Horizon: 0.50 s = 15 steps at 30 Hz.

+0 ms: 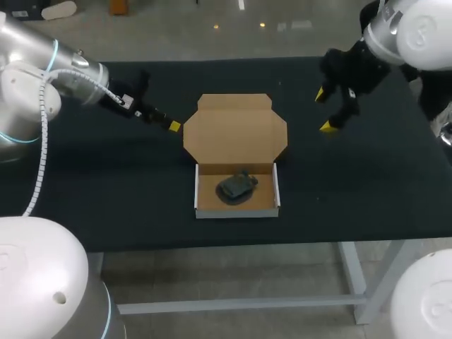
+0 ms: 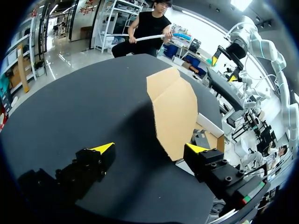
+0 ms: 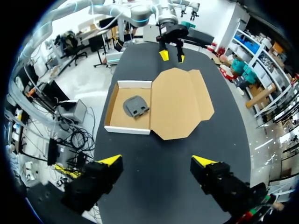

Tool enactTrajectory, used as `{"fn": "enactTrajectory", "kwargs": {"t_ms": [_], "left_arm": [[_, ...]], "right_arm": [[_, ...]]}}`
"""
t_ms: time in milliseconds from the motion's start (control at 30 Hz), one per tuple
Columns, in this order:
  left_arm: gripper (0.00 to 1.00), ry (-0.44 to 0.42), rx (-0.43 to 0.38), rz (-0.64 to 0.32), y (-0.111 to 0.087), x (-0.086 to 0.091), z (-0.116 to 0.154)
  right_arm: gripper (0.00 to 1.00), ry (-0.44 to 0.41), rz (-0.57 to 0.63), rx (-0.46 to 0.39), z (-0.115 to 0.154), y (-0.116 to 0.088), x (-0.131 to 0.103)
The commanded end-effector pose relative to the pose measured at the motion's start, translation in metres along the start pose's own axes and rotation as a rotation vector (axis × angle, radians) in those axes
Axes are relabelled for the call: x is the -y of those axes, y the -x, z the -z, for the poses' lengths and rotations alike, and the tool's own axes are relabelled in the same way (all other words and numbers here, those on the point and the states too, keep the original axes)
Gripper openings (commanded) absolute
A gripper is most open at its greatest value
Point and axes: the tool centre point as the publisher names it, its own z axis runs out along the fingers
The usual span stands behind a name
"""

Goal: Assemble the packaging by folding the flat box into shape, placing the metal phone stand inside, and closing the box properly

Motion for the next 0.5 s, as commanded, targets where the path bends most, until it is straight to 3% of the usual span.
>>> {"fn": "enactTrajectory", "kwargs": {"t_ms": [33, 500], "left_arm": [[1.0, 0.01, -0.077, 0.004, 0.015, 0.005, -0.011], [1.0, -0.004, -0.158, -0.008, 0.009, 0.014, -0.025]], "right_arm": [[1.0, -0.013, 0.002, -0.041, -0.002, 0.009, -0.007], [1.0, -0.034, 0.041, -0.054, -0.015, 0.031, -0.018]]}}
